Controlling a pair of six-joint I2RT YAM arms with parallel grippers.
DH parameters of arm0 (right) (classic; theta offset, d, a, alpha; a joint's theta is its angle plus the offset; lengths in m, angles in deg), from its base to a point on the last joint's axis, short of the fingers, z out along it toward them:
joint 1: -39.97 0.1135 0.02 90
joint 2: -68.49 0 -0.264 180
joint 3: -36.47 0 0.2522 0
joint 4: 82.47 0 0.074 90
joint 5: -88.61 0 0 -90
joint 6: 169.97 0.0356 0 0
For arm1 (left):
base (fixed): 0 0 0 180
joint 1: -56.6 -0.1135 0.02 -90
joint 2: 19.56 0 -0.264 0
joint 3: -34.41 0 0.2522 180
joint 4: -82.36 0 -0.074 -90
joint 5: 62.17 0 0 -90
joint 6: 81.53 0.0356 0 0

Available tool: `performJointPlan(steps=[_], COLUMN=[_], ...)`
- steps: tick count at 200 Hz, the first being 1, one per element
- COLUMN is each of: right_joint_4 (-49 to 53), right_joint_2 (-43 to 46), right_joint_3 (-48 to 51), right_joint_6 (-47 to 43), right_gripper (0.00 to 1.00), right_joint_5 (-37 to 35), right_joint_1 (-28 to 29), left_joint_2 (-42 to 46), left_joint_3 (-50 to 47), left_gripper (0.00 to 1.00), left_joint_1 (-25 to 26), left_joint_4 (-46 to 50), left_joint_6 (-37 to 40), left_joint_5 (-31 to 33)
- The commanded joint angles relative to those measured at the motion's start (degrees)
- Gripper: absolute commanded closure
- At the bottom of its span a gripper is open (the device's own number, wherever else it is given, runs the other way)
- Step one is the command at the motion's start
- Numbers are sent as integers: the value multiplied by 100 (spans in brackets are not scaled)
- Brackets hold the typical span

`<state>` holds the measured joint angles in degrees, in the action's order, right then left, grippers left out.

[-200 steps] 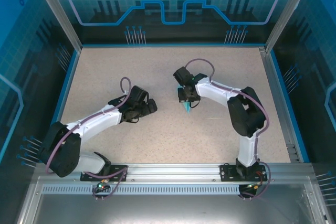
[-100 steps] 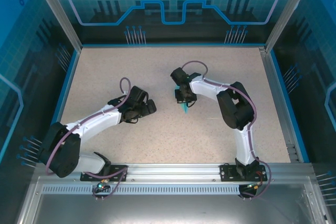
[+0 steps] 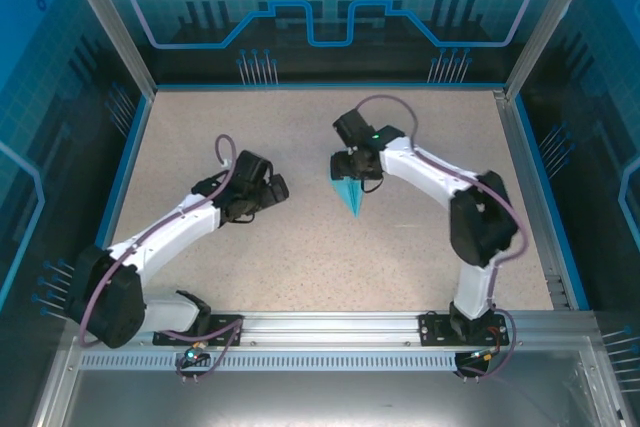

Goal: Fold a paper plane with a square sheet of paper (pick it up from the middle)
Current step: Move the paper plane to the center of the table, then reset both arms

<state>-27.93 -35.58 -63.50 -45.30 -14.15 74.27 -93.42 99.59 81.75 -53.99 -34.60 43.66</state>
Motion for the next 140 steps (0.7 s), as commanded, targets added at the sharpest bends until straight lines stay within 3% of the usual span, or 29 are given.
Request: performJointPlan(steps=[1,21,67,110,140], right_joint_4=[58,-217,-1253,-3030,-3909], right_joint_2=[906,1606,2781,3026,3101], right_joint_3=[293,892,2587,4149,4643], right_joint_6=[-109,-208,-588,-1274,-1923], right_gripper=[16,1,1,1,0], right_joint_5=[-479,-1000,-2082,-1742,-1555], right_joint_1=[-169,-495,-1618,-2385,-2511], left_joint_2=[315,555,1170,1428,1240], left_joint_3=[270,112,-860,-2158,-2756], left_gripper=[2,2,2,2,1], left_joint_1=[-263,-514,-1267,-1656,-1961], left_joint_4=[351,185,-1040,-3175,-4429], left_joint_6=[542,871,1651,2721,3356], left_joint_5=[621,1121,1827,1855,1248])
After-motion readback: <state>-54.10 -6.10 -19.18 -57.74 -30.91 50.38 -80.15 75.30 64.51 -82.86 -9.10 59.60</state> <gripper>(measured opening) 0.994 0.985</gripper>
